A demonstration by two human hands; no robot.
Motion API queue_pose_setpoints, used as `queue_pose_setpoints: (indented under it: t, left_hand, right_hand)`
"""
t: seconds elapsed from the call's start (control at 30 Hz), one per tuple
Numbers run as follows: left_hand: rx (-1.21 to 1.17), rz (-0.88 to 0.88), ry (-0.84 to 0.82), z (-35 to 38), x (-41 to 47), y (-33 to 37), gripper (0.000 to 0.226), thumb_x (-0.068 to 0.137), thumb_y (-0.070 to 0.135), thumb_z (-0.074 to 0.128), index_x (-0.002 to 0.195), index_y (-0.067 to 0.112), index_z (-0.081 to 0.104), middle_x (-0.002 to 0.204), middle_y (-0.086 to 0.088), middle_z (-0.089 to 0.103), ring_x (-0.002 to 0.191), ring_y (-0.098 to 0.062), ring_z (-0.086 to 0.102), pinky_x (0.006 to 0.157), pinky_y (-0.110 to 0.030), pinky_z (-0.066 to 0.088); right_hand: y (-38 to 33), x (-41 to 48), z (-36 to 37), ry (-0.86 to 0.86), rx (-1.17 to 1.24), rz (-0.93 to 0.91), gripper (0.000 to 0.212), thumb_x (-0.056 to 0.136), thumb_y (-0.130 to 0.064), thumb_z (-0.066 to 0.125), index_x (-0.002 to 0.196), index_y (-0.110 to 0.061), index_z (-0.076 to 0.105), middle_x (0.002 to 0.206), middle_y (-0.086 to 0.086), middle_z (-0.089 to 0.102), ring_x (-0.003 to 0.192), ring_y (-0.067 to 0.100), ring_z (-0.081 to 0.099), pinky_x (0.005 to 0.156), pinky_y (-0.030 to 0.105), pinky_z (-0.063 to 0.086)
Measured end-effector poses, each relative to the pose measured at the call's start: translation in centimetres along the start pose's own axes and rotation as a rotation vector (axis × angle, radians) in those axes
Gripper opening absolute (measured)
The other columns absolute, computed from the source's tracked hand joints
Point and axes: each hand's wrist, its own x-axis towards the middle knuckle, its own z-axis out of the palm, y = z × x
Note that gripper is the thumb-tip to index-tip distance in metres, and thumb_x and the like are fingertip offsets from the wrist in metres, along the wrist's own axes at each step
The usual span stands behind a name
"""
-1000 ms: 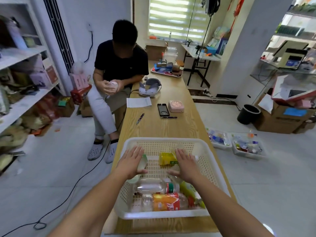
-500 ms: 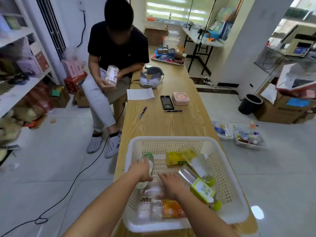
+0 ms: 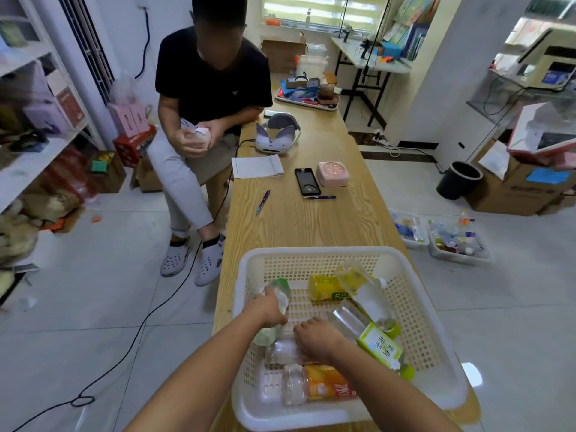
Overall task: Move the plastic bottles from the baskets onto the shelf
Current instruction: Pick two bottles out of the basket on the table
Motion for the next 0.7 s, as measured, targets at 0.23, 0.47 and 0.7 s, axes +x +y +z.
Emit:
queue_pose_setpoints:
  t: [0.23, 0.47, 0.7]
  left_hand:
    - [0.002, -0.042, -0.028, -0.2, 0.4, 0.0, 0.105, 0.088, 0.039, 0.066, 0.151, 0.001, -0.009, 0.147, -0.027, 0.036, 0.124, -0.039, 0.050, 0.095, -0.042, 0.047]
    - [-0.051, -0.044, -0.035, -0.6, 0.5, 0.0, 0.087, 0.086, 0.037, 0.068, 0.146, -0.006, 0.023, 0.145, -0.021, 0.039, 0.127, -0.032, 0.047, 0.096, -0.035, 0.045]
    - [-0.244, -0.040, -0.079, -0.9, 0.9, -0.8, 0.072, 0.077, 0.028, 0.075, 0.135, 0.006, 0.038, 0.128, -0.011, 0.047, 0.109, -0.026, 0.051, 0.084, -0.034, 0.047]
  right_hand:
    - [-2.2, -1.0, 1.6, 0.174, 0.435, 0.448, 0.065, 0.079, -0.034, 0.074, 0.131, -0.015, 0.040, 0.131, 0.007, 0.047, 0.122, 0.026, 0.046, 0.095, 0.036, 0.041]
    - [-1.0, -2.1, 1.2, 0.044, 2.050, 1.106, 0.024, 0.092, -0.011, 0.061, 0.112, -0.001, 0.051, 0.090, 0.019, 0.053, 0.074, 0.032, 0.056, 0.066, 0.039, 0.052]
    - [-1.3, -1.0, 0.1, -0.075, 1.935, 0.979, 0.028, 0.096, -0.025, 0.057, 0.088, 0.001, 0.052, 0.086, 0.014, 0.056, 0.081, 0.026, 0.057, 0.076, 0.036, 0.053]
